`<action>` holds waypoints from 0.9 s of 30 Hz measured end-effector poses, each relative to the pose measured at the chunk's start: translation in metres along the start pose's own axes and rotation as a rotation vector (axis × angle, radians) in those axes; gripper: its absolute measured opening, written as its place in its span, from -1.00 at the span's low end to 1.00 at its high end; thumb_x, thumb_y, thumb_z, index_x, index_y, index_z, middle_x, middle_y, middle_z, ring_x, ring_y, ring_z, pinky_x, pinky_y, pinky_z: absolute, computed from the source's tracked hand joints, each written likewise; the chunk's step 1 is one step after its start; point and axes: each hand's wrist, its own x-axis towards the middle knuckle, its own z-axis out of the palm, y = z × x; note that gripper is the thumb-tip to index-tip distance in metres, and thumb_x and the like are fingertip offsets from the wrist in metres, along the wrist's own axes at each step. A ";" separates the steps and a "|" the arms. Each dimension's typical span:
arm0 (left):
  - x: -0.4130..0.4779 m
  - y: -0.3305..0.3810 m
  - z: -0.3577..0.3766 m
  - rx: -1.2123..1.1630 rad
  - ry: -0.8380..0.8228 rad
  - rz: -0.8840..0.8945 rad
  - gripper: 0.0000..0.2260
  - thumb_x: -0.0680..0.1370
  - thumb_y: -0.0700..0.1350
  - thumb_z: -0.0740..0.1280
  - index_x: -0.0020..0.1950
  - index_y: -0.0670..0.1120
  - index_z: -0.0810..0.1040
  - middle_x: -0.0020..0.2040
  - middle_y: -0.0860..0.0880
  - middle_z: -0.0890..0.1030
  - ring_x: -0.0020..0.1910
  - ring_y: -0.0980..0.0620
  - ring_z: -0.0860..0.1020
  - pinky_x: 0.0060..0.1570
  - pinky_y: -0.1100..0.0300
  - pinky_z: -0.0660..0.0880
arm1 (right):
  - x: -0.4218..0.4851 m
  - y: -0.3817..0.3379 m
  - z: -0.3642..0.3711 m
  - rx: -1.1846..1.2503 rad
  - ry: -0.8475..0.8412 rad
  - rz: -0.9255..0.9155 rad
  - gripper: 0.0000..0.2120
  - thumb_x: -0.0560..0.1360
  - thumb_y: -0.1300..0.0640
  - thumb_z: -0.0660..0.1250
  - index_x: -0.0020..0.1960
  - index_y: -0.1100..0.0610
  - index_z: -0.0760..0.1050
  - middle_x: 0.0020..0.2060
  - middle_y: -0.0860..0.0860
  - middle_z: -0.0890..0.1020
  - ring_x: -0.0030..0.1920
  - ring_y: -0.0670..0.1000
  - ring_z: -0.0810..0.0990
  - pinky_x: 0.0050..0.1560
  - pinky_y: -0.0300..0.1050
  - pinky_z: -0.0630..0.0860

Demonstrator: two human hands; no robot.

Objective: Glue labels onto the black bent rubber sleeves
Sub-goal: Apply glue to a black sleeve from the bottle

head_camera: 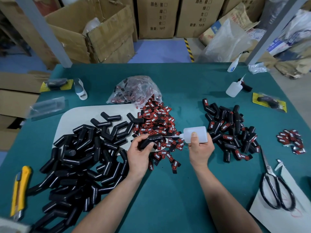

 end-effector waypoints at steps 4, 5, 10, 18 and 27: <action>0.001 0.000 0.000 -0.007 -0.004 -0.001 -0.61 0.50 -0.37 0.50 0.04 0.15 0.68 0.12 0.07 0.71 0.16 0.10 0.66 0.14 0.34 0.54 | -0.001 0.001 0.001 -0.003 -0.010 0.008 -0.79 0.41 -0.16 0.37 -0.24 -0.05 0.47 -0.40 -0.19 0.56 -0.37 -0.10 0.50 -0.39 -0.15 0.46; 0.000 0.000 0.000 -0.006 -0.006 -0.004 -0.62 0.50 -0.37 0.50 0.05 0.13 0.68 0.12 0.07 0.71 0.16 0.10 0.66 0.14 0.34 0.54 | -0.001 0.001 0.001 0.000 -0.010 0.008 -0.79 0.40 -0.16 0.37 -0.23 -0.04 0.47 -0.40 -0.19 0.56 -0.37 -0.10 0.50 -0.38 -0.14 0.46; -0.001 0.002 0.001 -0.022 -0.005 -0.013 -0.68 0.50 -0.40 0.48 0.10 -0.01 0.65 0.12 0.07 0.71 0.16 0.09 0.66 0.16 0.33 0.54 | -0.003 -0.001 0.001 0.018 0.002 0.014 -0.82 0.41 -0.16 0.39 -0.25 -0.08 0.51 -0.38 -0.12 0.55 -0.34 0.05 0.52 -0.33 0.04 0.49; -0.001 0.000 0.000 -0.017 -0.011 -0.013 -0.67 0.50 -0.38 0.49 0.09 0.02 0.65 0.11 0.12 0.71 0.15 0.13 0.65 0.14 0.37 0.52 | -0.004 -0.003 0.002 0.023 -0.010 0.012 -0.87 0.41 -0.17 0.37 -0.23 -0.15 0.53 -0.39 -0.18 0.57 -0.36 0.02 0.51 -0.36 -0.03 0.48; 0.000 -0.001 0.000 0.011 -0.001 -0.017 -0.66 0.50 -0.35 0.50 0.09 0.07 0.66 0.13 0.06 0.71 0.19 0.05 0.65 0.25 0.21 0.55 | -0.003 -0.002 0.003 0.032 0.004 0.015 -0.80 0.40 -0.12 0.37 -0.24 -0.03 0.46 -0.41 -0.14 0.53 -0.38 -0.05 0.49 -0.38 -0.11 0.46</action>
